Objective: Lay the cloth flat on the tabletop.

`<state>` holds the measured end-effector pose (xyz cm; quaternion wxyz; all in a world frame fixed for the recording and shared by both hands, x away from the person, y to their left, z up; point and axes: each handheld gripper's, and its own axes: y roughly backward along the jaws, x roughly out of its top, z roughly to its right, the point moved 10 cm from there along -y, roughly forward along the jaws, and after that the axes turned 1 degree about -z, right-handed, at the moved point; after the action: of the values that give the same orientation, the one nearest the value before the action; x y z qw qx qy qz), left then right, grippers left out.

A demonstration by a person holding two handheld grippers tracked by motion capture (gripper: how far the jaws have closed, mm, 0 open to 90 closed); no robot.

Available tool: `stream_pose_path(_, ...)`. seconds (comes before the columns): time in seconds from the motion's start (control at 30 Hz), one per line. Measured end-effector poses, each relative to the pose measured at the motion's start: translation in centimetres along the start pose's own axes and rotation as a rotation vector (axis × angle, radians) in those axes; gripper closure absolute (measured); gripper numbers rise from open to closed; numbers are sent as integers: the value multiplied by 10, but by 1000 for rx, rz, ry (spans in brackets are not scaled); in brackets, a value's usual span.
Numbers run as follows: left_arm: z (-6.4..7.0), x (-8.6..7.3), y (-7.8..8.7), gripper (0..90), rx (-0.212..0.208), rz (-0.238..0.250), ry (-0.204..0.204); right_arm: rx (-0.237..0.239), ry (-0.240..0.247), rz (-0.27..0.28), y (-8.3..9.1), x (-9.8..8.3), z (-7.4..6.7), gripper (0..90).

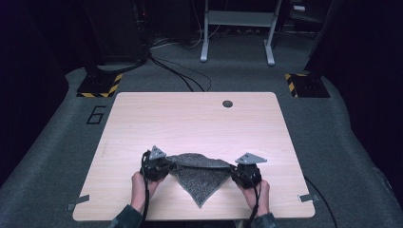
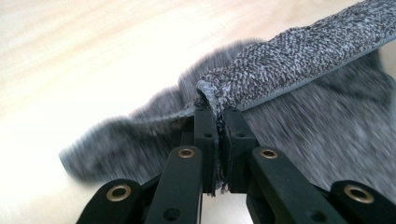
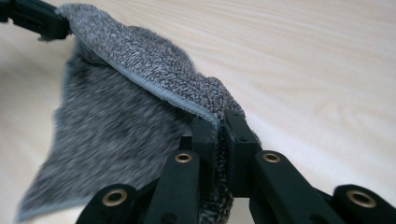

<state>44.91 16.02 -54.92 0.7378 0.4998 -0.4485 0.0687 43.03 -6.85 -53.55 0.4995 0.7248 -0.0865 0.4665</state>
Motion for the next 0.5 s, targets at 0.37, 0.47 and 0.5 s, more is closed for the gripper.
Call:
stream_pose_path(0.37,-70,154,5,863,189,96,-68,-151,121,48,-19,157,72,844)
stream_pose_path(0.47,-60,179,39,861,213,182,-127,-174,178,153,24,195,61,836)
stream_pose_path(0.5,-55,180,48,861,210,197,-143,-174,178,153,24,195,61,836)
